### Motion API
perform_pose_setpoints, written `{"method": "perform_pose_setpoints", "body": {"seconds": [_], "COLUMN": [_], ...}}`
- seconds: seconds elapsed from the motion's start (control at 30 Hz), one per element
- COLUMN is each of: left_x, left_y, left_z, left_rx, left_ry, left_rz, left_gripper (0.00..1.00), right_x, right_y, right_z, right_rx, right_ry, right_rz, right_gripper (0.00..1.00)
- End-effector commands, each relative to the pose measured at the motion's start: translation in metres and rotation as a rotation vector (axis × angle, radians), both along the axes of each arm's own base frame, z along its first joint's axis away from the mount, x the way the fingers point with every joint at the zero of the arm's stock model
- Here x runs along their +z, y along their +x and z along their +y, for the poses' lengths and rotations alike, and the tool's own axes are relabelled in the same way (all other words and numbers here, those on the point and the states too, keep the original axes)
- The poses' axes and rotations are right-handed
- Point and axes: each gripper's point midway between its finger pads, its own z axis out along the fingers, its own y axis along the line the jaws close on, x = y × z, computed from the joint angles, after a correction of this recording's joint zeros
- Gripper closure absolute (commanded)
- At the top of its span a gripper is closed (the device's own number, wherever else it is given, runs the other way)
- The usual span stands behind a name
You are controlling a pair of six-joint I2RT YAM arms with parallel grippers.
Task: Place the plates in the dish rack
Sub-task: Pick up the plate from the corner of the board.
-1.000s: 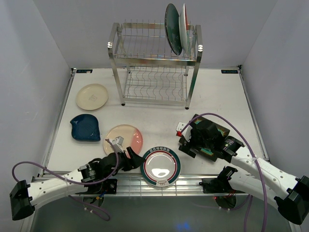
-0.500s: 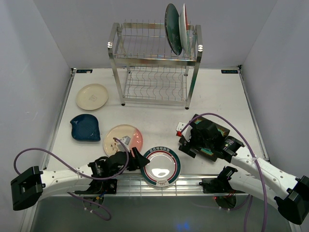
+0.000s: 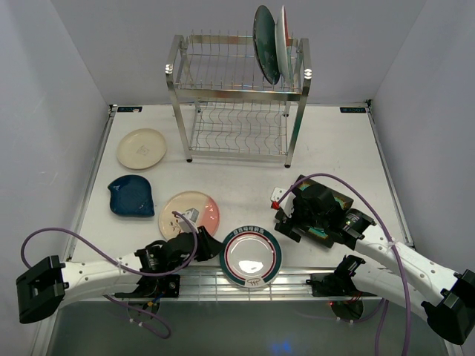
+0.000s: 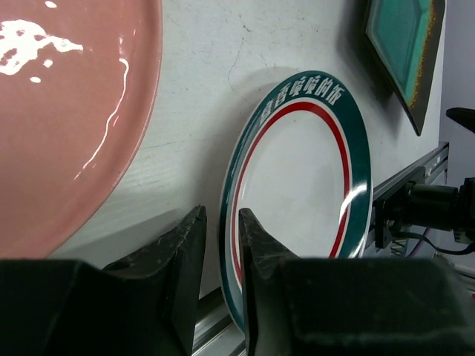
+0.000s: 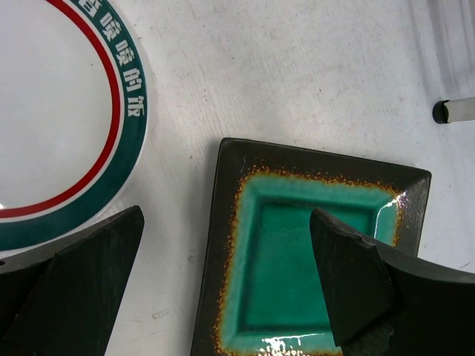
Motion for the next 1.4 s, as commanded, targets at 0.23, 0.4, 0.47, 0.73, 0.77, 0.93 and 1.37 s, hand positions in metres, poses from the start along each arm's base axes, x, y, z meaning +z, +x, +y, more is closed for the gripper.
{"method": "perform_pose_setpoints", "body": {"seconds": [0.23,0.4,0.47,0.73,0.77,0.93,1.37], "left_x": [-0.035,-0.039,-0.040,-0.041,-0.041,-0.042,-0.035], "left_y": [-0.005,-0.006,-0.007,-0.011,-0.011,-0.014,-0.010], "left_z": [0.014,0.012,0.009,-0.001,-0.002,-0.005,-0.008], "left_rx": [-0.002,-0.012,-0.024,-0.082,-0.084,-0.114,-0.106], "left_ry": [0.119,0.147,0.142,0.142,0.139,0.143,0.110], "left_rz": [0.033,0.053,0.058,0.056,0.055,0.051,0.022], "left_gripper": [0.62,0.40,0.41,0.62,0.64,0.72,1.00], "right_x": [0.005,0.005,0.005,0.006,0.005,0.006,0.006], "right_y": [0.003,0.003,0.003,0.003,0.003,0.003,0.003], "right_z": [0.004,0.004,0.004,0.003,0.004,0.004,0.004], "right_rx": [-0.009,-0.008,-0.008,-0.009,-0.008,-0.007,-0.009], "right_ry": [0.029,0.031,0.031,0.032,0.031,0.033,0.035], "right_rz": [-0.025,-0.025,-0.025,-0.026,-0.025,-0.026,-0.028], "right_gripper": [0.02,0.02,0.02,0.02,0.02,0.02,0.02]}}
